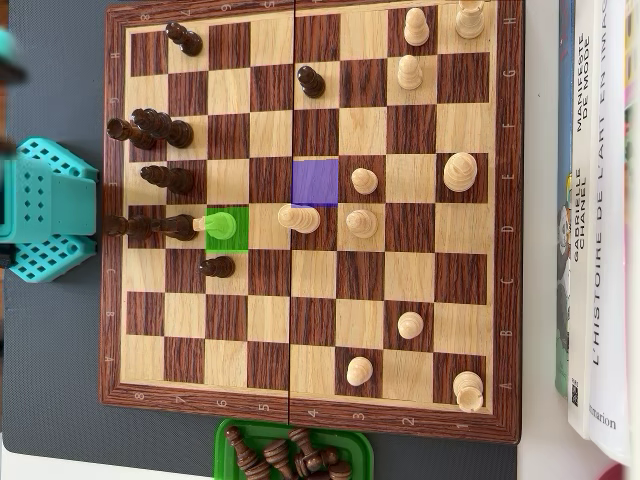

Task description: Play chess

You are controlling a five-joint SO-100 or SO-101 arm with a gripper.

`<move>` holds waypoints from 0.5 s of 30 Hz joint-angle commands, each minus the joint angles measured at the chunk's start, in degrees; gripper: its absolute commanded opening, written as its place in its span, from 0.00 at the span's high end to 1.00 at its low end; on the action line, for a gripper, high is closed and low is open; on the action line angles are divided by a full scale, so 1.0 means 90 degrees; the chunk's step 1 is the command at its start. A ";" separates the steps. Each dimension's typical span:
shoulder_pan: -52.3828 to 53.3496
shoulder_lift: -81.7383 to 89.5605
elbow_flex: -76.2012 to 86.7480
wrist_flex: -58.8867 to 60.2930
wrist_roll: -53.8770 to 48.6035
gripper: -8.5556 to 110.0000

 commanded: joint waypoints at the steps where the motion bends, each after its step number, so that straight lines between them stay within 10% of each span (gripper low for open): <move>1: -0.0029 0.0400 0.0264 -0.0654 0.0400 0.83; 15: 0.0049 0.1758 0.1621 -0.3486 0.0645 0.83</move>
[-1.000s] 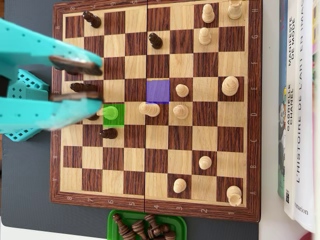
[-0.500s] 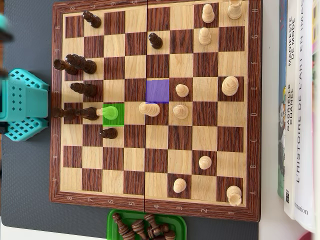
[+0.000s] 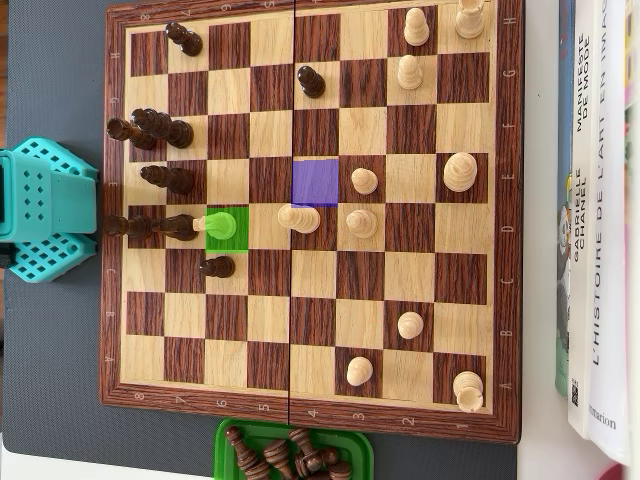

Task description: Play chess

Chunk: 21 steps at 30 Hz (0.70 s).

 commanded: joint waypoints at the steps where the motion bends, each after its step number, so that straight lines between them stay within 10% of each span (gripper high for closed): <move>1: 0.0039 0.0186 0.0107 -0.0605 0.0039 0.83; 21: -0.0010 0.0205 0.0908 -0.4473 -0.0039 0.83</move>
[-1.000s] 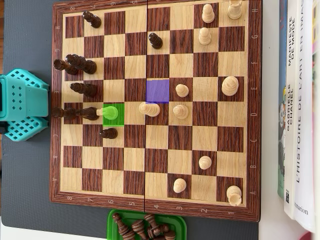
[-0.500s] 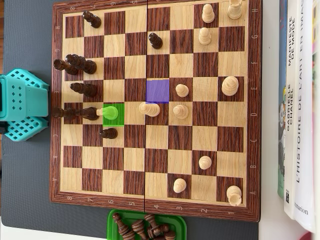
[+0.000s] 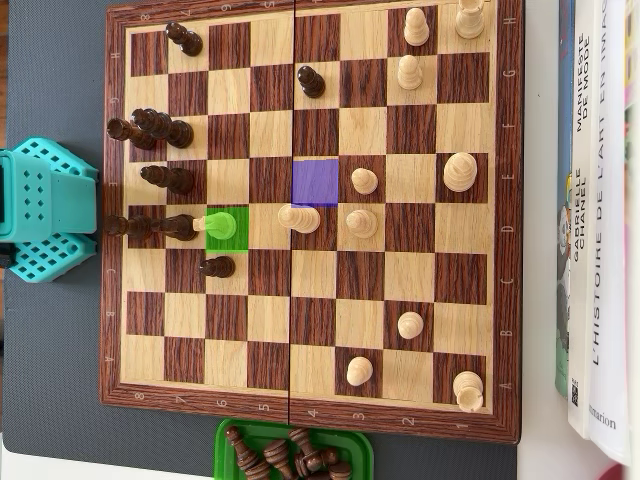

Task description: Play chess

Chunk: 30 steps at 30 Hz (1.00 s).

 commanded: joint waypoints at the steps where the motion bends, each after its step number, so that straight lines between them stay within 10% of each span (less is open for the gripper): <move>1: -0.0049 -0.0059 0.0146 -0.0303 -0.0039 0.83; 30: -0.0049 -0.0059 0.0156 -0.2676 -0.0059 0.83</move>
